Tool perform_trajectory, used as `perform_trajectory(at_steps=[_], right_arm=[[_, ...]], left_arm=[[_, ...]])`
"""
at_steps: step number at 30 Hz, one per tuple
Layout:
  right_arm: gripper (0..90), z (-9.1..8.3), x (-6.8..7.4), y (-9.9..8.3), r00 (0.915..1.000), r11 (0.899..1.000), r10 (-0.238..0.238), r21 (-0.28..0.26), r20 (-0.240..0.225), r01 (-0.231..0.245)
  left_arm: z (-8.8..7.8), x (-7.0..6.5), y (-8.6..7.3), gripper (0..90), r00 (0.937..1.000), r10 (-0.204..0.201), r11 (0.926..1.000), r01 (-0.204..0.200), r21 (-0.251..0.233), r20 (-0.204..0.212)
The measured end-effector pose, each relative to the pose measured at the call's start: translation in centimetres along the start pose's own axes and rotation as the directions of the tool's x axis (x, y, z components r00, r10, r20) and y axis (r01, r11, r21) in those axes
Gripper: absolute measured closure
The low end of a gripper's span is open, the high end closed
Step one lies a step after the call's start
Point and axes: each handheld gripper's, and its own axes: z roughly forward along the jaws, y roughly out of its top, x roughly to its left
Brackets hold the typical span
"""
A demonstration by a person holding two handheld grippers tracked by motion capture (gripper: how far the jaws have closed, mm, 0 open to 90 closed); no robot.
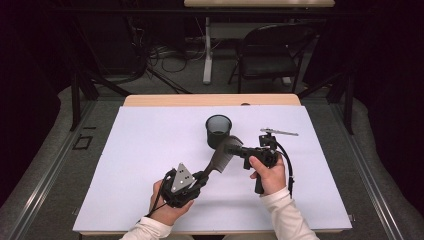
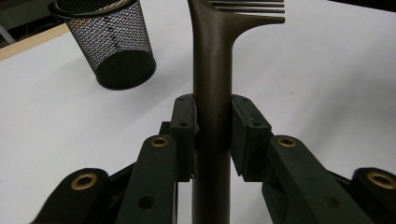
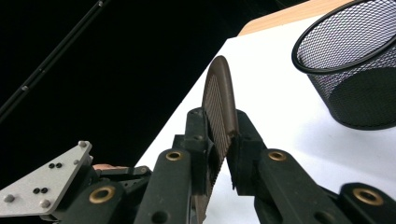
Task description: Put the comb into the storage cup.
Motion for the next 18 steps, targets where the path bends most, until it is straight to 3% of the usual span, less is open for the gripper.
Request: perform_trajectory(at_steps=[18], right_arm=[[86.3,0.08,-0.16,-0.06,0.9989,0.999,0.039,0.012,-0.027,-0.039]], left_arm=[[0.08,0.0,-0.1,72.8,1.0,0.003,1.0,-0.003,0.0,-0.002]])
